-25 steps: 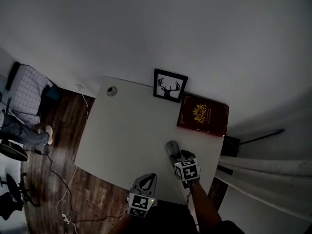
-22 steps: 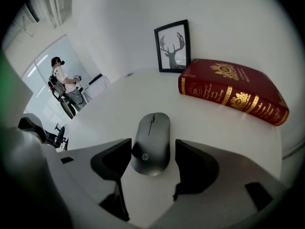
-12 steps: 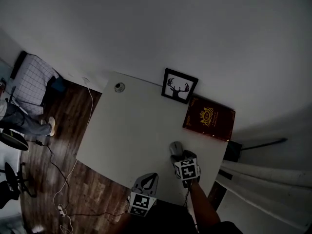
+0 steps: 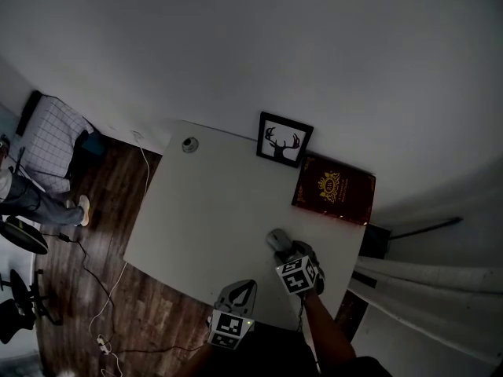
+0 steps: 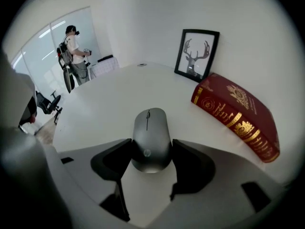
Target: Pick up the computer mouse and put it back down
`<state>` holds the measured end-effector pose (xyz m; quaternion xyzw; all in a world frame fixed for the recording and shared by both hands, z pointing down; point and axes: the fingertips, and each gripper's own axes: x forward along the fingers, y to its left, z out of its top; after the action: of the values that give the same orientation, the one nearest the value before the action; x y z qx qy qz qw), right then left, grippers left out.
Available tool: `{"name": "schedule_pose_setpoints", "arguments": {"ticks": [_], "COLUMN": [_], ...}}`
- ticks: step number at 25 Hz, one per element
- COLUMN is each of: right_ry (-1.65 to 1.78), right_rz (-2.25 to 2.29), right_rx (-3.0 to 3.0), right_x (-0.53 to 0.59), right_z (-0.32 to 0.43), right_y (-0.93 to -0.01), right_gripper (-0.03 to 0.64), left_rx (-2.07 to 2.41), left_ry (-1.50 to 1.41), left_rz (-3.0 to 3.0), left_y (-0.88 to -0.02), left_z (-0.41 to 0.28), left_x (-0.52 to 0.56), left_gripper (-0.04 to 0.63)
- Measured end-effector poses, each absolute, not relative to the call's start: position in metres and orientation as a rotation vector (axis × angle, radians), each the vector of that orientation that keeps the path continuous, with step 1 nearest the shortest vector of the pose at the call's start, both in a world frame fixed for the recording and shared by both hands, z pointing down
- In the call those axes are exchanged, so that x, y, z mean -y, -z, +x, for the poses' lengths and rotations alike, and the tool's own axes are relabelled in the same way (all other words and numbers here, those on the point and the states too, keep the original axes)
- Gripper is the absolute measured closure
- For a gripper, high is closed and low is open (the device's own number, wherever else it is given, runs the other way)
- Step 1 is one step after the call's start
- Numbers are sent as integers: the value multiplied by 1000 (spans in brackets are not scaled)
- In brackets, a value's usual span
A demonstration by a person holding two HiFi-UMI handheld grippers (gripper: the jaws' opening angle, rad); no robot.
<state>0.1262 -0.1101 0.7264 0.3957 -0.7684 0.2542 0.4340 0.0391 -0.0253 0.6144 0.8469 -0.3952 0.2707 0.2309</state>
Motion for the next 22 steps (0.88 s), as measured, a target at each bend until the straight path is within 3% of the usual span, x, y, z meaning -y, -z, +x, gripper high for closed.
{"name": "schedule_pose_setpoints", "arguments": {"ticks": [22], "right_ry": [-363], "right_rz": [970], "right_rx": [1968], "right_x": [93], "right_z": [112], "right_y": [-696], "right_gripper": [356], "left_rx": [1042], "left_ry": [-679], "left_rz": [2267], "left_y": [-631], "left_z": [25], "left_x": [31], "left_gripper": [594]}}
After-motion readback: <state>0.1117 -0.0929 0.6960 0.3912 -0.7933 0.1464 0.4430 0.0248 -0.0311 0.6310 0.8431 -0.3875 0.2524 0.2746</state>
